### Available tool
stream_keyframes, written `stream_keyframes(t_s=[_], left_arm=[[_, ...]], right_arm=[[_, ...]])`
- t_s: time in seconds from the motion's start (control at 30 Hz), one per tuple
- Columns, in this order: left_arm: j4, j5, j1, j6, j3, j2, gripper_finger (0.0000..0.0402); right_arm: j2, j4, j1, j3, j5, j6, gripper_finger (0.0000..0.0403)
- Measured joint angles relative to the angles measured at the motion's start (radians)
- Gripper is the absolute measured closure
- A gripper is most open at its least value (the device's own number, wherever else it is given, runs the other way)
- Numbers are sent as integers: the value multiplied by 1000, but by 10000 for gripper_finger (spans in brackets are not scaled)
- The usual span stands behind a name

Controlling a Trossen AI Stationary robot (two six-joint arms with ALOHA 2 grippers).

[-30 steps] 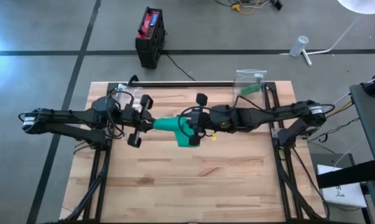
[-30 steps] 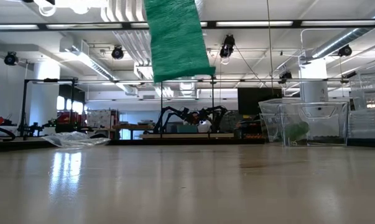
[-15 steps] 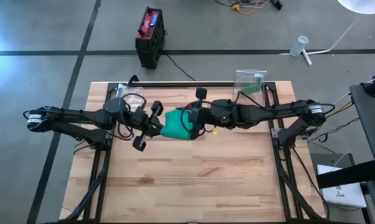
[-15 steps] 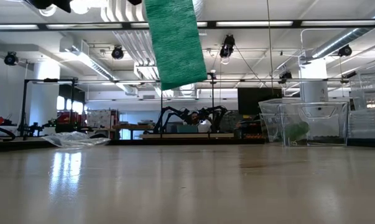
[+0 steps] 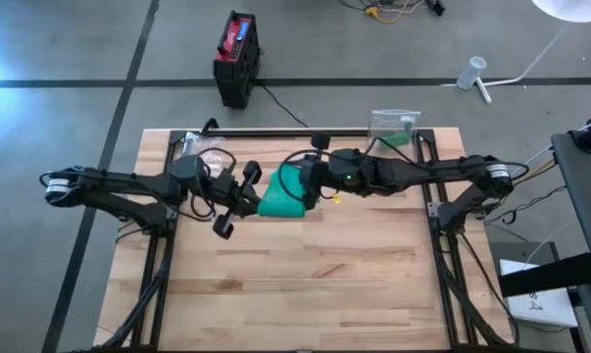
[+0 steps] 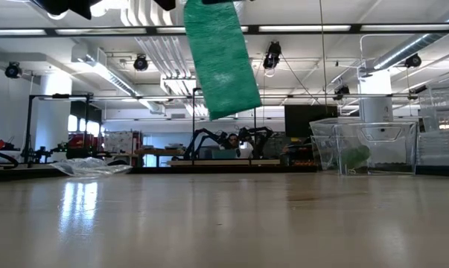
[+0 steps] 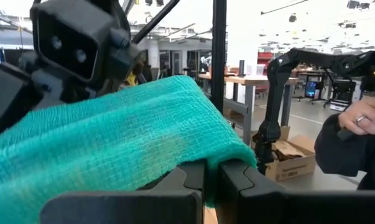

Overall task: Roll bandage
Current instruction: Roll the dark green bandage

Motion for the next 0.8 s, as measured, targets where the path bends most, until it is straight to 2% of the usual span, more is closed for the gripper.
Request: stream_keyframes(t_s=[0.2,0.3,0.4,0.8], left_arm=[[19,0,0,8,0,-26,401],[33,-12,0,26,0,-33,401],[38,-68,0,34,0,-36,401],[14,-106,8,56,2,-66,401]], right_arm=[[-3,-140,4,0,-3,105,403],[-3,-183,14,0,-58,166,403],[-3,-195,26,0,-102,211,403],[-19,-266,48,0,-114,255,403]])
